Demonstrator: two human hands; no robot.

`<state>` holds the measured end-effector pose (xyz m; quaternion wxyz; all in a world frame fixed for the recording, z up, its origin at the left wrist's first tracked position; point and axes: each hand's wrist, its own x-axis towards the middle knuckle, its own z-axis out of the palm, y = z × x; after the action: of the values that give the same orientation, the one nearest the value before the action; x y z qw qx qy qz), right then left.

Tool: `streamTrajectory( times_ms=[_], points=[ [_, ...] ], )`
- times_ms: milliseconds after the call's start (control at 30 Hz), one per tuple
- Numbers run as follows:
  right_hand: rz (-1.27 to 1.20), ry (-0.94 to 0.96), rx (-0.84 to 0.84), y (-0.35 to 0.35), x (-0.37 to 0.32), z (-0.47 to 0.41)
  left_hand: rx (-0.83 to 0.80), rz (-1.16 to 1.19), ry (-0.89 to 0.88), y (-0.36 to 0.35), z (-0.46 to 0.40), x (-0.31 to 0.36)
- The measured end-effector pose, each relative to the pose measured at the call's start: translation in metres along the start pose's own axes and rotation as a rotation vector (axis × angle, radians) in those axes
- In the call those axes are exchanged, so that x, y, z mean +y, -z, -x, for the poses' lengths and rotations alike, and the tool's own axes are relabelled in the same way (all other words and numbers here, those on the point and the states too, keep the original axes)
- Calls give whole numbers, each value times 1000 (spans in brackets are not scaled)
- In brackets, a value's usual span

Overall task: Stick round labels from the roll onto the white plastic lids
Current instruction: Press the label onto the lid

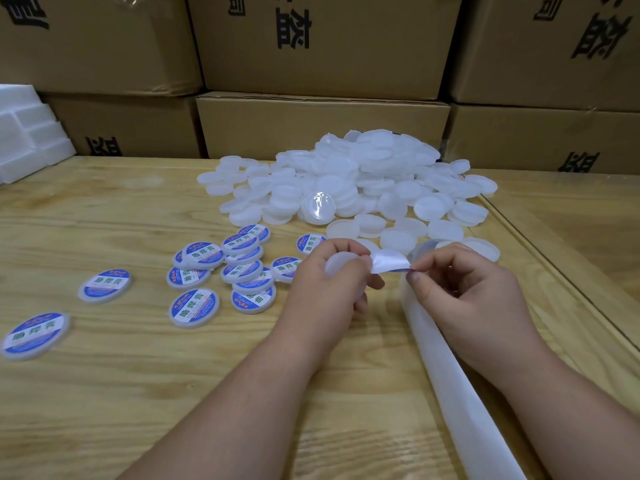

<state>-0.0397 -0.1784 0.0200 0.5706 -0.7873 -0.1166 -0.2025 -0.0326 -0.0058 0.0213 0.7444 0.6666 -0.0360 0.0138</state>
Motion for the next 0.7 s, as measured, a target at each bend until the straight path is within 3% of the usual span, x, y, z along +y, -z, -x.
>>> streamTrajectory(
  times_ms=[167,267,433,567,700],
  points=[
    [-186,-188,56,1,-2,-3,-70,132,-30,1,1,0],
    [-448,-391,24,7,-3,-9,-85,262,3,3,-1,0],
    [-962,-792,-395,24,-7,-17,-71,276,-3,7,-5,-1],
    [-1202,-878,-720,32,-3,-19,-75,283,12,8,-5,0],
    [-1249,-927,-821,34,-1,-19,-95,317,35,8,-3,2]
  ],
)
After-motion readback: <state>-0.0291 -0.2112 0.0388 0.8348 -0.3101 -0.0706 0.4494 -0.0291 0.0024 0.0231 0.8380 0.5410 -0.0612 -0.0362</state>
